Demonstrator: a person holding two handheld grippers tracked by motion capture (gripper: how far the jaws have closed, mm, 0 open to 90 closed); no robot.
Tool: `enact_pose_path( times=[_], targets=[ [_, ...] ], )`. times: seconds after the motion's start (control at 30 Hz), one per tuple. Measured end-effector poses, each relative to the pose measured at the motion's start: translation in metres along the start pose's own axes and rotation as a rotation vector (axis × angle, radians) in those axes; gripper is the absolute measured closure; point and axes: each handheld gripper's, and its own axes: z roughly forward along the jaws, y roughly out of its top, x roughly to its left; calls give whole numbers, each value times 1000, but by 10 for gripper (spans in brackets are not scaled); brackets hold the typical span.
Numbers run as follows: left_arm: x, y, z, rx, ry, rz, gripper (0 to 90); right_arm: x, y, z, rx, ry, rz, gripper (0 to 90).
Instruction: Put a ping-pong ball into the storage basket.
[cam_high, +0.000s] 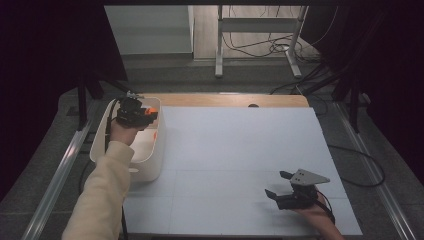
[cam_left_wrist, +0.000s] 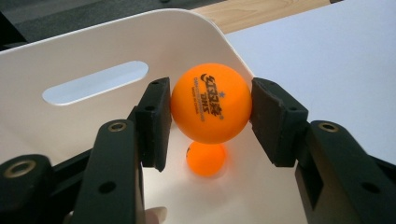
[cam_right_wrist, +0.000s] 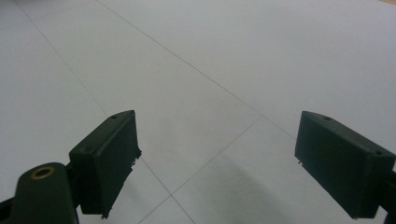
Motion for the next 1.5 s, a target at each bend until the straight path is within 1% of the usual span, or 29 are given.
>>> enact_pose_path(
  times=[0.17, 0.33, 0.4, 0.43, 0.47, 0.5, 0.53, 0.57, 0.63, 0.7, 0.77, 0.8, 0.9, 1.0, 1.07, 1.1, 1.17, 1.23, 1.27, 1.3, 1.37, 1.4, 1.47, 1.5],
  targets=[
    [0, 0, -1, -8, -3, -6, 499, 0, 0, 0, -3, 4, 2, 140],
    [0, 0, -2, -11, -5, -4, 498, 0, 0, 0, 1, -1, 0, 140],
    [0, 0, -3, -23, -4, -10, 485, 0, 0, 0, 2, -1, 1, 140],
    [-1, 1, -4, -27, 2, -10, 450, 0, 0, 0, 2, -1, 0, 140],
    [-1, 1, -3, -25, 4, -13, 365, 0, 0, 0, 2, -1, 0, 140],
    [-1, 1, -3, -25, 4, -13, 312, 0, 0, 0, -3, 4, 2, 141],
    [-1, 1, -3, -22, 8, -16, 312, 0, 0, 0, -3, 4, 2, 141],
    [-2, 1, -3, -22, 8, -21, 280, 0, 0, 0, -2, 4, 1, 140],
    [-3, 2, -4, -26, -5, -25, 242, 0, 0, 0, -2, 4, 1, 140],
    [-4, 2, -6, -36, -12, -22, 226, 0, 0, 0, -2, 4, 1, 140],
    [-7, 2, -9, -58, -29, -20, 223, 0, 0, 0, -1, 3, 1, 140],
    [-7, 2, -9, -58, -29, -20, 222, 0, 0, 0, -1, 3, 1, 140],
    [-11, 3, -15, -92, -52, -12, 222, 0, 0, 1, -3, 4, 2, 141],
    [-16, 5, -20, -122, -80, -6, 223, -1, 0, 2, 0, 3, 1, 140],
    [-20, 5, -23, -135, -88, 7, 223, 0, 1, 1, 2, 1, -5, 140],
    [-22, 5, -25, -145, -96, 17, 222, 0, 1, 2, -5, 12, -3, 141],
    [-27, 4, -30, -169, -118, 26, 217, 1, 1, 1, -1, 3, -8, 141],
    [-31, 4, -33, -191, -139, 30, 218, 1, 1, 1, -1, 4, -9, 141],
    [-33, 4, -34, -199, -154, 32, 218, 1, 0, 1, -9, 12, -5, 141],
    [-33, 4, -34, -199, -154, 32, 217, 1, 0, 1, -6, 12, -3, 140],
    [-37, 4, -38, -221, -185, 37, 217, 0, 0, 0, -8, 9, 3, 141],
    [-37, 4, -38, -221, -185, 37, 218, 0, 0, 0, -8, 9, 3, 141],
    [-40, 4, -41, -236, -212, 34, 218, 1, 0, 0, -9, 11, 3, 140],
    [-41, 4, -42, -241, -217, 37, 218, 1, 0, -1, -5, 6, 0, 141]
  ],
)
